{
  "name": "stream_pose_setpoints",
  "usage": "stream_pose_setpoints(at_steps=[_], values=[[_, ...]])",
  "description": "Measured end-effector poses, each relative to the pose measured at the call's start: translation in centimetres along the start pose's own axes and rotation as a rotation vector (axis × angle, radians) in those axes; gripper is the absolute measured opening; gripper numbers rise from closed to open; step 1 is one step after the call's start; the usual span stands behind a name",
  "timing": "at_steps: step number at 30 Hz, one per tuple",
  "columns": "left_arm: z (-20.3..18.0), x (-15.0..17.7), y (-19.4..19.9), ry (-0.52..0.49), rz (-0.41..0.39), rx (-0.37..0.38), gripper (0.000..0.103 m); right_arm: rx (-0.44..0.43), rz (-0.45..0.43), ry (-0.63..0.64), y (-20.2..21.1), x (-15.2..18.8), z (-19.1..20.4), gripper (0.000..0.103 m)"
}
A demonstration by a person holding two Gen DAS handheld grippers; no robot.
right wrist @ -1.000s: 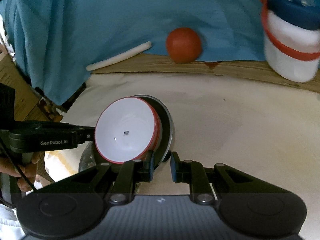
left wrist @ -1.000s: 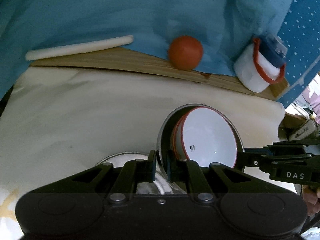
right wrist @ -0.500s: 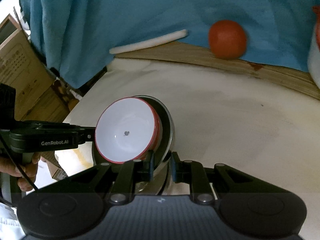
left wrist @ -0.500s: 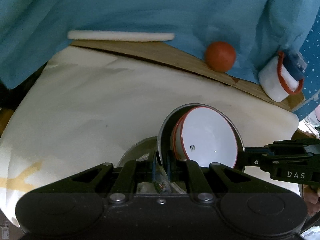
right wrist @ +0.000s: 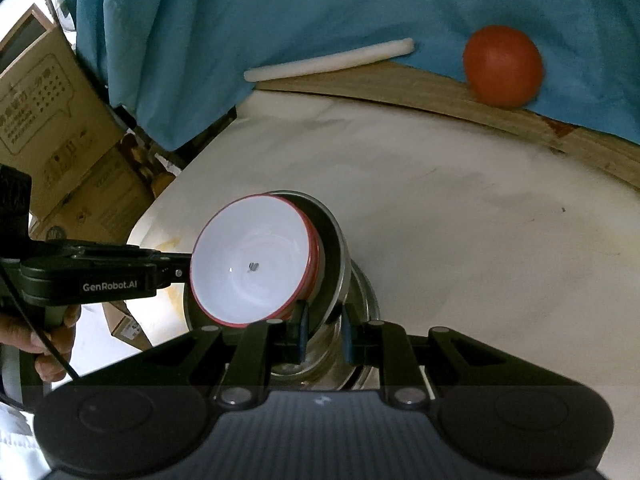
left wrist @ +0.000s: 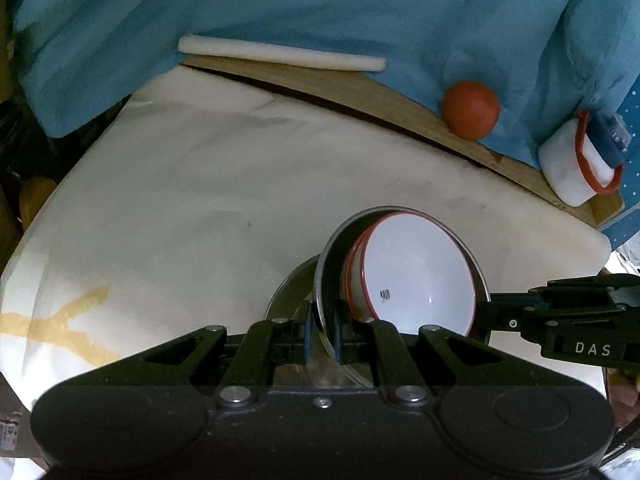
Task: Organize plates and bowls
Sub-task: 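Lift the nested bowl stack with both grippers and carry it over the steel plates, then lower the bowl stack onto the steel plate stack with both grippers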
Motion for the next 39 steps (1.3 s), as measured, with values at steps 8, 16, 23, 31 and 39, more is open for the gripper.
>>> stream_pose_setpoints(at_steps=[8, 16, 23, 31, 39], values=[[-0.3, 0.3, -0.3, -0.001, 0.014, 0.000, 0.010, 0.002, 0.018, 0.001, -0.4, 0.2, -0.1, 0.019], [-0.7, 0.5, -0.8, -0.006, 0.025, 0.001, 0.010, 0.004, 0.028, -0.004, -0.2, 0.6, -0.2, 0.019], [-0.7, 0.6, -1.1, -0.010, 0.035, -0.002, 0.010, 0.004, 0.034, -0.008, -0.4, 0.7, -0.2, 0.019], [-0.8, 0.8, -1.7, -0.016, 0.057, -0.011, 0.010, 0.001, 0.054, -0.011, -0.8, 1.0, -0.2, 0.019], [-1.1, 0.6, -2.2, -0.014, 0.071, -0.018, 0.010, -0.004, 0.066, -0.019, -1.4, 1.0, -0.2, 0.019]])
Point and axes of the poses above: each gripper's, at about its wrist camera, not at the fingertips, and y roughly against the way its jaws point, z to its left, x to its underside, the point moved 2 cm from there along -y, roughly the way its jaws point, and after that the axes turned 14 degrees about -x, right-handed, at the moved point
